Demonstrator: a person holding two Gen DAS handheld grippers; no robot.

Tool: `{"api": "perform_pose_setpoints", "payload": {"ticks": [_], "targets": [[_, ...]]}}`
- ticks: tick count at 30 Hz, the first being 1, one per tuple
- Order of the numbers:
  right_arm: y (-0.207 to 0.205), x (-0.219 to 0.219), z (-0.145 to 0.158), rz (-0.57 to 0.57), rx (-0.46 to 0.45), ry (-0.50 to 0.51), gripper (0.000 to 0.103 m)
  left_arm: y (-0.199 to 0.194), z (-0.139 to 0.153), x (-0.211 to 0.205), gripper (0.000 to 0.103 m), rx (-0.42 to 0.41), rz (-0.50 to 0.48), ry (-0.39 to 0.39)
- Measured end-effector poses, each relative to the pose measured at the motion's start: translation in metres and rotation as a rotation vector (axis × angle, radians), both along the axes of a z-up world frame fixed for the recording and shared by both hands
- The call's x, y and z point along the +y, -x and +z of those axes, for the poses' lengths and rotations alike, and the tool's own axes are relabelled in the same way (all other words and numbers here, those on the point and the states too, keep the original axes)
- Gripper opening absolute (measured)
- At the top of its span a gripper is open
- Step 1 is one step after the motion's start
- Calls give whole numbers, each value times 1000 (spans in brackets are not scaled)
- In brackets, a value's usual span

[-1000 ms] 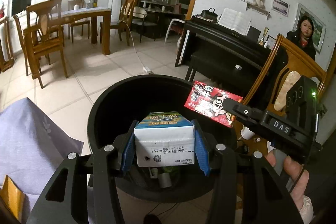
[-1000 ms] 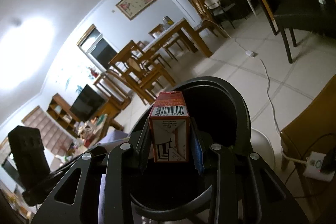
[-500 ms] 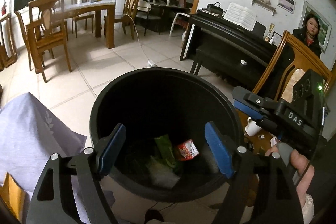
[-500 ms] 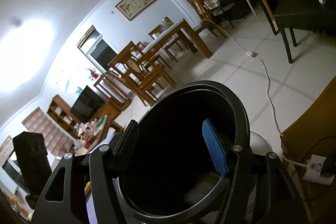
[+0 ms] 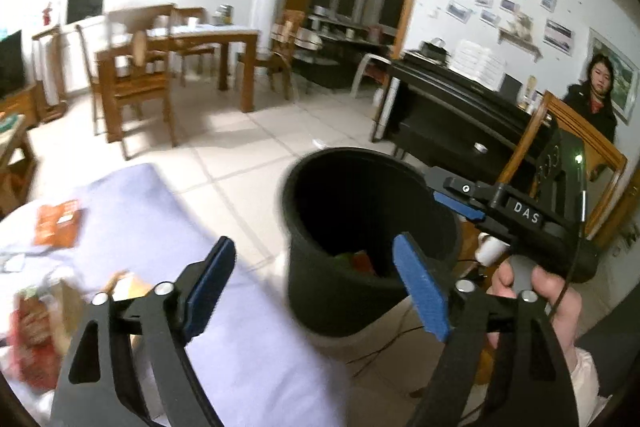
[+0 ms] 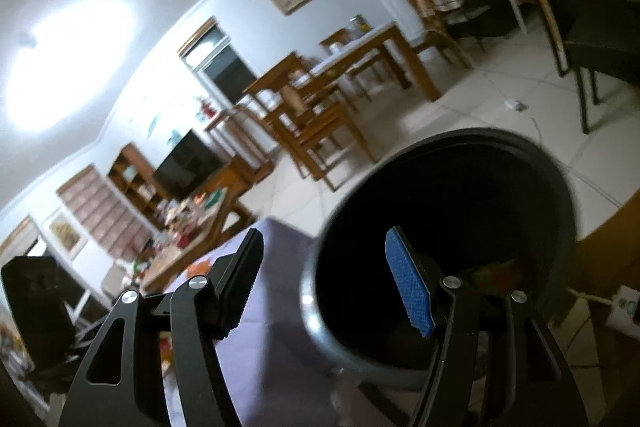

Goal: Collect trash
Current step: 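Grasp the white fluffy puff with left tool while right tool grasps red juice box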

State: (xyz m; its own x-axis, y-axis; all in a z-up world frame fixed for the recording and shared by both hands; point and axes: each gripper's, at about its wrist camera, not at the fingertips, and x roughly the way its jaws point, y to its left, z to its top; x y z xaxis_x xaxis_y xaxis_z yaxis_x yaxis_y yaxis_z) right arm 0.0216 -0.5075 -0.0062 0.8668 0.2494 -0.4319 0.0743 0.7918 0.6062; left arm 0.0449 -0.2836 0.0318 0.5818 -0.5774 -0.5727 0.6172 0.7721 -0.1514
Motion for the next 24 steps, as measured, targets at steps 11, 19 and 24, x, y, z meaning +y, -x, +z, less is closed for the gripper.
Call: {"api": "perform_pose_setpoints", "payload": {"ticks": [11,19,24], "targets": [[-45,179,36,335,3,67,74,22,-2,174,85,-12,334,-54],[-77,323,28,590,82,145,74,11,-48,238,82,98,399,-161],[-104,390,11,655,178,228,74,4,-70,248,66,152,371,-169]]}}
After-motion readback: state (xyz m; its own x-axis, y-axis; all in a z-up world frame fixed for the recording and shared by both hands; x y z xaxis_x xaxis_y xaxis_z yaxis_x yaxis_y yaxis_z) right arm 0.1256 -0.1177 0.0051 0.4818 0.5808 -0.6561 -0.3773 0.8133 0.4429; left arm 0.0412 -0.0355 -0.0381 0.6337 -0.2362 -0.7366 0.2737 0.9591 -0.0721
